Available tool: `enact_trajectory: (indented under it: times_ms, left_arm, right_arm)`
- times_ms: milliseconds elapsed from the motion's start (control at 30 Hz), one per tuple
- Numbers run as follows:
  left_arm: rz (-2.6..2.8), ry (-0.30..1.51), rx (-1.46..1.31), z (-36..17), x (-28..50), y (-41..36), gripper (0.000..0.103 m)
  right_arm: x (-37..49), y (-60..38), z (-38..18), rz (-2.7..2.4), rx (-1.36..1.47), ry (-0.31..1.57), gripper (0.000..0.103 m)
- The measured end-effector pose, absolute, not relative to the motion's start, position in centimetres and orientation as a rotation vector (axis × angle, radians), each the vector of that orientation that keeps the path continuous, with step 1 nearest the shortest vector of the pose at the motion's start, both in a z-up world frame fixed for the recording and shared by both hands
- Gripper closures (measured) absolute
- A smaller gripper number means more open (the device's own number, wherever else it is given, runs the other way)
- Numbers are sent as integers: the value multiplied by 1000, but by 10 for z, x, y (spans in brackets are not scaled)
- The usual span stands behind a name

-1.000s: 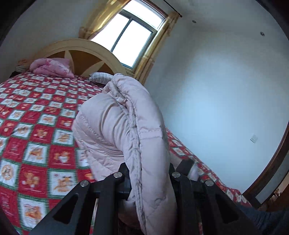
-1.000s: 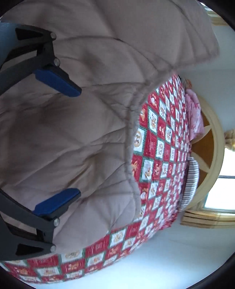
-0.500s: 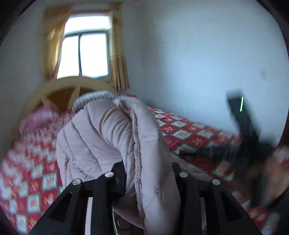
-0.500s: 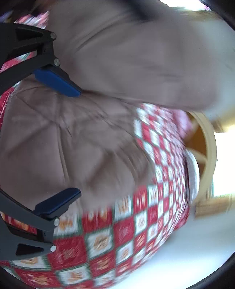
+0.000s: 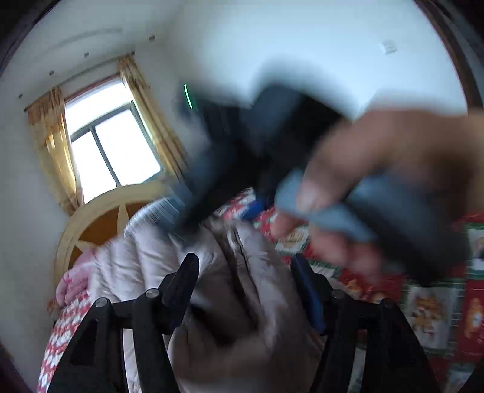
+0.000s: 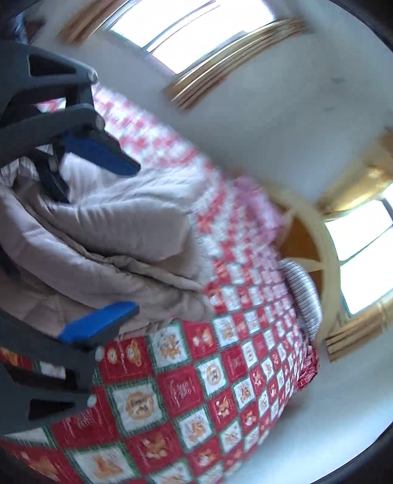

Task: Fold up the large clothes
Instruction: 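Carry the jacket bundle with the left tool while the right tool moves alongside, then grasp the jacket bundle with the right tool beside the left tool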

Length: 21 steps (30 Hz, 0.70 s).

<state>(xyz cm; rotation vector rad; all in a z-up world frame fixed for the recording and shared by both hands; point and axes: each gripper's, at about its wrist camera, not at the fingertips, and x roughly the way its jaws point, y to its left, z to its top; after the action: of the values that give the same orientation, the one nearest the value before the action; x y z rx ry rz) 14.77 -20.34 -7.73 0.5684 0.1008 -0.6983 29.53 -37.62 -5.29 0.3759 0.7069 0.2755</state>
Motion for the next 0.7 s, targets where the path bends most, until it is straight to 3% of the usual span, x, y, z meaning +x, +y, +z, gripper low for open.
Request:
enact_trajectory:
  times_ms: [33, 133, 267, 400, 567, 700]
  left_arm:
    - [-708, 81, 557, -69, 138, -191, 25]
    - [-737, 59, 476, -51, 124, -145, 16]
    - [-629, 130, 366, -46, 155, -91, 15]
    - [-487, 361, 187, -71, 234, -49, 15]
    - [-545, 455, 47, -91, 264, -49, 15]
    - [-561, 421, 120, -94, 255, -87, 15]
  right_arm:
    - [302, -376, -61, 232, 341, 737, 28]
    - [313, -381, -79, 148, 306, 797, 28]
    - [309, -404, -99, 90, 329, 837, 28]
    - [297, -414, -100, 59, 335, 851, 28]
    - [263, -407, -42, -51, 384, 704, 28]
    - [253, -381, 6, 135, 585, 512, 15]
